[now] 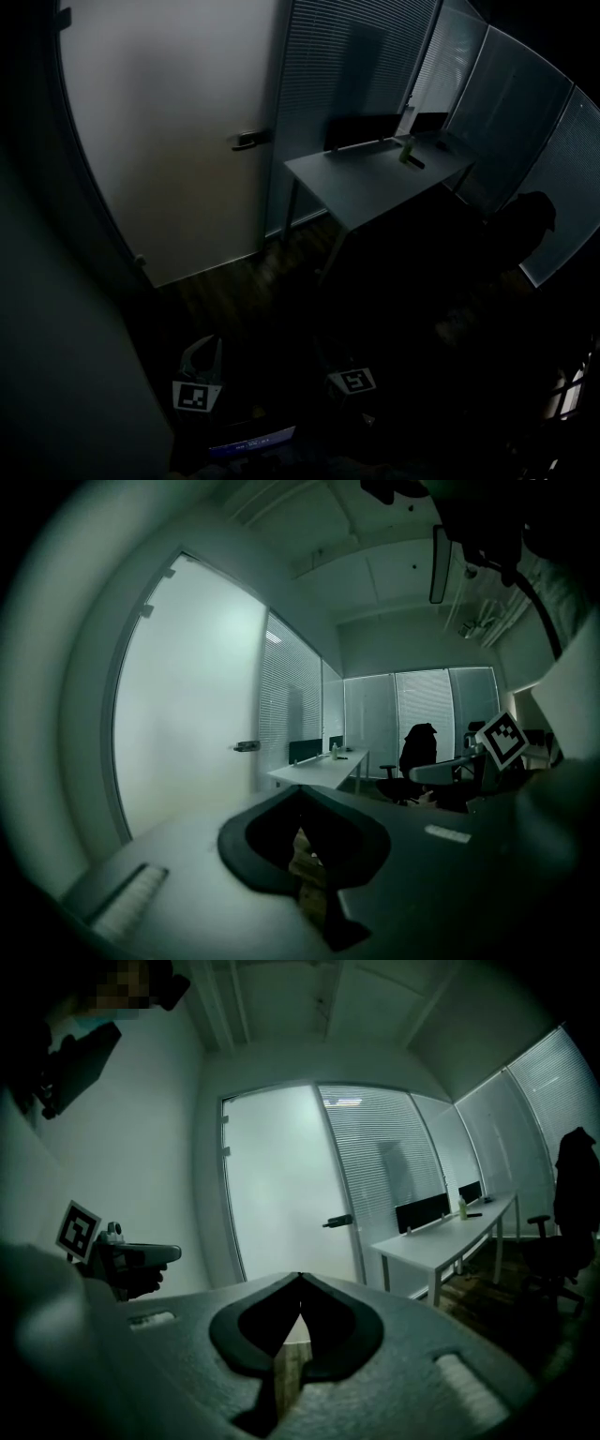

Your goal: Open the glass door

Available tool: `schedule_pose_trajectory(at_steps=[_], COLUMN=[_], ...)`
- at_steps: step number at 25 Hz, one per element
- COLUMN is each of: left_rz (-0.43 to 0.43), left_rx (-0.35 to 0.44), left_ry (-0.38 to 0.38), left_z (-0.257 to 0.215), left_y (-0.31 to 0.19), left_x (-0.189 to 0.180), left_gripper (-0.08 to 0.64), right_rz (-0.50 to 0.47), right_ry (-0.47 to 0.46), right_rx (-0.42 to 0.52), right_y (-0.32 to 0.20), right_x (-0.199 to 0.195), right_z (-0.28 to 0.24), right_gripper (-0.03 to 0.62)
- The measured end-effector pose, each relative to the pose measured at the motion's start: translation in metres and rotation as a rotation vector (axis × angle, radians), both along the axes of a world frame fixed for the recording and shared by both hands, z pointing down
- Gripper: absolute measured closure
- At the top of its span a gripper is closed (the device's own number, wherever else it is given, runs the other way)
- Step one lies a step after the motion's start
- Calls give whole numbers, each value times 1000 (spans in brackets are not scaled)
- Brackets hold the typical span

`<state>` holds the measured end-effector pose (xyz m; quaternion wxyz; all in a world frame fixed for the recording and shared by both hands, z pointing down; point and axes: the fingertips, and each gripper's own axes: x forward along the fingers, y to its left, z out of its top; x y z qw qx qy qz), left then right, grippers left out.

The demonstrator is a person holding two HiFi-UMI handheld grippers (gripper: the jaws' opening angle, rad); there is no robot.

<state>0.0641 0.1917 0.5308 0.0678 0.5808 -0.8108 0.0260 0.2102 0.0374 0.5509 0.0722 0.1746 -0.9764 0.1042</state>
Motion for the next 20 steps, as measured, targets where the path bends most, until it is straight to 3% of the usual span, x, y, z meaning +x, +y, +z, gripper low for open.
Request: schedule_pose_trajectory(at_steps=[10, 20], left_rz=[-17, -9], left_rx=[-1, -21], left_ry=[5, 0], left_z=[9, 14], left_y=[-10, -69], left_x=[-25, -62], left_gripper=[557, 557], right_rz=[-20, -12], right_ry=[0, 16], right_rx=[12, -2], right_y=[-8, -66], right_x=[-28, -62], right_z=[2, 11], right_gripper=[591, 591])
